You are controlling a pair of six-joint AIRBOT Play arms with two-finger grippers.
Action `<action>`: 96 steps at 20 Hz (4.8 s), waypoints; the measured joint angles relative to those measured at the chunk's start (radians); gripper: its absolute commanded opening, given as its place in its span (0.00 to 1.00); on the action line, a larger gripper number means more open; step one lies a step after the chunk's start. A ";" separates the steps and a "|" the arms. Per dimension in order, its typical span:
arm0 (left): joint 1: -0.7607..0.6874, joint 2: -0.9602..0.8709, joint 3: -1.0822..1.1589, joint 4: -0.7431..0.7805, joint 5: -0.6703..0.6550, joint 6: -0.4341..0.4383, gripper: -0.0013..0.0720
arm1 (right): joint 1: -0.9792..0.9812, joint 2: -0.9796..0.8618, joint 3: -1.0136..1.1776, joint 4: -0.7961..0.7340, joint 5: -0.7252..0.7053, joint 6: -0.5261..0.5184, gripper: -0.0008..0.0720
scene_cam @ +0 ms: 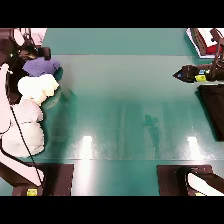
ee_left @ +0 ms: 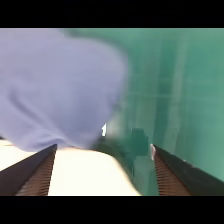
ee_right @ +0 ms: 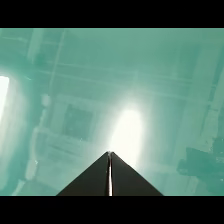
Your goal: Fold the shirts.
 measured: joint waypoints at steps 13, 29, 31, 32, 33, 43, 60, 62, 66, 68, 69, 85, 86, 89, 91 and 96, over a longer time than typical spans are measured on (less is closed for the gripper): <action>0.074 -0.119 0.096 -0.135 0.077 0.026 0.05 | 0.000 0.001 0.013 0.000 -0.039 0.000 0.04; -0.344 0.397 0.031 -0.967 -0.215 0.616 0.05 | 0.000 0.003 0.455 -0.002 -0.191 -0.001 0.04; -0.373 0.378 -0.043 -0.912 -0.204 0.606 0.56 | 0.000 0.004 0.472 -0.002 -0.165 -0.001 0.04; -0.379 0.362 -0.080 -0.885 -0.183 0.586 0.86 | 0.000 0.004 0.478 -0.002 -0.152 -0.001 0.04; -0.379 0.344 -0.111 -0.851 -0.164 0.559 0.85 | 0.000 0.004 0.481 -0.002 -0.140 -0.001 0.04; -0.129 0.340 -0.373 -0.671 -0.306 0.288 0.85 | 0.000 0.001 0.490 -0.020 -0.076 -0.001 0.04; -0.522 0.811 -1.440 -0.907 0.235 0.052 0.85 | 0.000 -0.003 0.490 -0.056 -0.072 -0.001 0.04; -0.534 0.812 -1.448 -0.912 0.264 0.037 0.85 | 0.000 -0.003 0.490 -0.056 -0.071 -0.001 0.04; -0.545 0.763 -1.452 -0.950 0.310 0.027 0.85 | 0.000 -0.003 0.491 -0.056 -0.070 -0.001 0.04; -0.546 0.729 -1.445 -1.003 0.331 0.050 0.85 | 0.000 -0.003 0.490 -0.055 -0.066 -0.001 0.04; -0.547 0.707 -1.437 -1.027 0.343 0.061 0.85 | 0.000 -0.003 0.491 -0.055 -0.064 -0.001 0.04; -0.426 0.555 -0.926 -1.143 0.093 0.266 0.05 | -0.025 -0.075 0.491 -0.055 0.064 -0.001 0.55; -0.386 0.571 -0.865 -1.141 0.051 0.276 0.05 | -0.027 -0.106 0.491 -0.053 0.103 -0.001 0.55; -0.267 0.624 -0.700 -1.109 -0.039 0.293 0.05 | -0.008 -0.224 0.491 -0.053 0.202 0.000 0.55; -0.192 0.653 -0.607 -1.070 -0.091 0.298 0.05 | 0.021 -0.320 0.491 -0.051 0.240 0.000 0.82; -0.072 0.683 -0.481 -0.970 -0.201 0.293 0.05 | 0.124 -0.568 0.491 -0.046 0.273 0.000 0.81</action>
